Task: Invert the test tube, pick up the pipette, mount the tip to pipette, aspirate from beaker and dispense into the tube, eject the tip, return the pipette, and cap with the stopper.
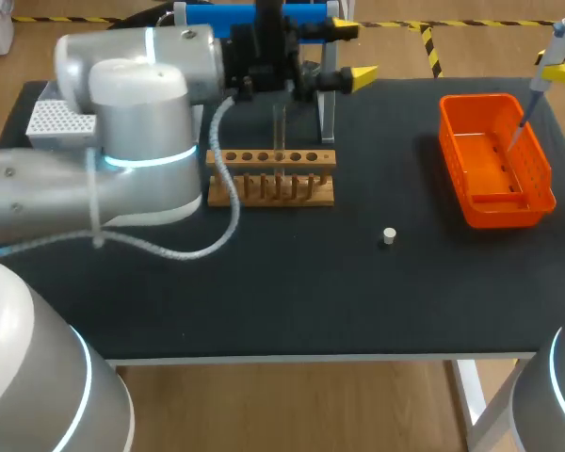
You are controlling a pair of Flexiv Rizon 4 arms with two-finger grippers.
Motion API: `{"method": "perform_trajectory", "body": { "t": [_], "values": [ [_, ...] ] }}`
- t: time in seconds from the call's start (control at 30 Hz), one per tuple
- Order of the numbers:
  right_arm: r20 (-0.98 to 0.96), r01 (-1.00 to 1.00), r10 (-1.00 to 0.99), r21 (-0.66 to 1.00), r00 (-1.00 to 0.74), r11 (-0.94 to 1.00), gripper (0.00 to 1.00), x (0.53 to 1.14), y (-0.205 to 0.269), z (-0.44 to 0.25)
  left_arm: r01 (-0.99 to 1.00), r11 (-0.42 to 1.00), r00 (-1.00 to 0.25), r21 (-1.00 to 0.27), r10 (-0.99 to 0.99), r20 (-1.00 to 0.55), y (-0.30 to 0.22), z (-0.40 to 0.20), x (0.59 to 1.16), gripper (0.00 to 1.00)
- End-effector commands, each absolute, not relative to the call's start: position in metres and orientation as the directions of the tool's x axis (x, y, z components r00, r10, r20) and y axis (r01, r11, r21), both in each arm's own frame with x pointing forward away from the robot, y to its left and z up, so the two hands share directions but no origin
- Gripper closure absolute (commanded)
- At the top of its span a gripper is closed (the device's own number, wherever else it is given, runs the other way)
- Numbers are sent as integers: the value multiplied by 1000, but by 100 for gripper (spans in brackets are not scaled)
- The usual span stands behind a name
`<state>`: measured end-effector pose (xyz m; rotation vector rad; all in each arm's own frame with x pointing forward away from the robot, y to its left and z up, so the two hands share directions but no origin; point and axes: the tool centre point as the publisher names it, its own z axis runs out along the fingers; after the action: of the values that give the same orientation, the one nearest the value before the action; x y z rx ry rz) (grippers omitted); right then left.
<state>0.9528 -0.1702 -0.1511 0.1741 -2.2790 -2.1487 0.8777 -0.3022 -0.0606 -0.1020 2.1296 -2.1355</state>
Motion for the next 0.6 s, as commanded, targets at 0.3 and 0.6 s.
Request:
{"method": "perform_trajectory", "body": {
  "t": [0.3, 0.6],
  "values": [
    [-73, -78, -89, 995, -993, 57, 100, 954, -172, -151, 55, 34, -996, -998, -64, -58, -405, -54, 906, 0],
    [-80, -84, -59, 994, -995, 68, 100, 954, -168, -151, 55, 34, -996, -998, -64, -58, -405, -54, 906, 0]
  ]
}}
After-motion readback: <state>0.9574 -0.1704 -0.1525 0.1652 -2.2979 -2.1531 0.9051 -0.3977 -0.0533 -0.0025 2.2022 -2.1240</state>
